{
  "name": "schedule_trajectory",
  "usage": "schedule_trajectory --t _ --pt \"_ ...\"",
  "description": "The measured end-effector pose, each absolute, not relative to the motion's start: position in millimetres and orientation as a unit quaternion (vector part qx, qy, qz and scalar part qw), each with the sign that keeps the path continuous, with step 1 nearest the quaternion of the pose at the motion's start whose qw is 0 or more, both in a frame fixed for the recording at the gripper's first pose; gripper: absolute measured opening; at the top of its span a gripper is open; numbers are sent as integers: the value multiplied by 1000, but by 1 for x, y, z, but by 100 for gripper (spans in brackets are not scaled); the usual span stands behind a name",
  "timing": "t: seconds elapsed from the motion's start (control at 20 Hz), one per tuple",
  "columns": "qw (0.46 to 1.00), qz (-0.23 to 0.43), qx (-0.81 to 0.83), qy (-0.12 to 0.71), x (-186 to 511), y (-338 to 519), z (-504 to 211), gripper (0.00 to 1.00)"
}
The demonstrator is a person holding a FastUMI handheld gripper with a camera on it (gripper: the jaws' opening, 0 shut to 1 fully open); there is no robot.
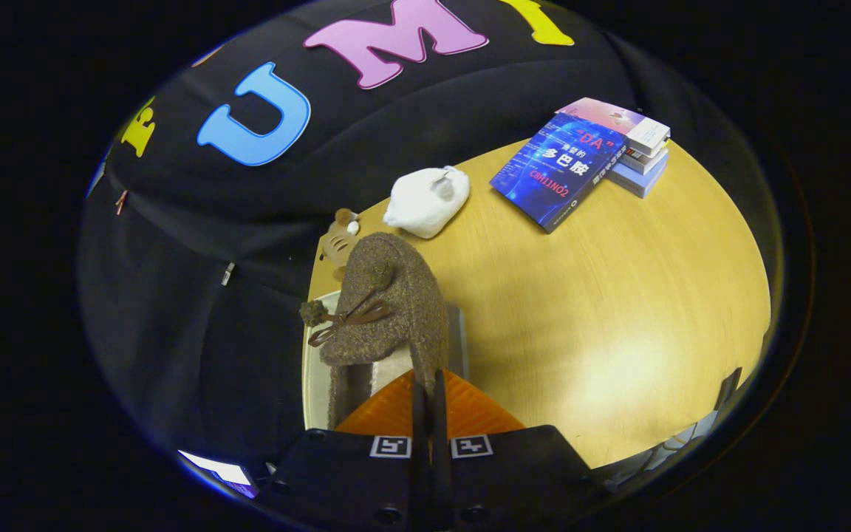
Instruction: Open the storage box then place both shoes into the box .Put the left shoe in first, then the right shoe, with the right side of both shoes facing outward in a uniform manner.
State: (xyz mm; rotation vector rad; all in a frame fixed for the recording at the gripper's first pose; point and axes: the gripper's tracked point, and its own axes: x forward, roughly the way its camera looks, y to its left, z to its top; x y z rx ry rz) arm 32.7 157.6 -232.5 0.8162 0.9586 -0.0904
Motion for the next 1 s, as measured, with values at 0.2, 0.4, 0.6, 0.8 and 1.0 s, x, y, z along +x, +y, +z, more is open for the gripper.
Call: schedule_trajectory --t 0.2,0.4,0.6,0.8,1.0 --pt "800 -42 387 456 50 203 -231 5" --pt "803 -81 368 462 56 215 -249 5" --pt "798 -92 363 472 55 224 -265 5" --pt "795 -75 395 455 62 231 -253 19" --pt "803 -81 386 446 67 222 -249 33"
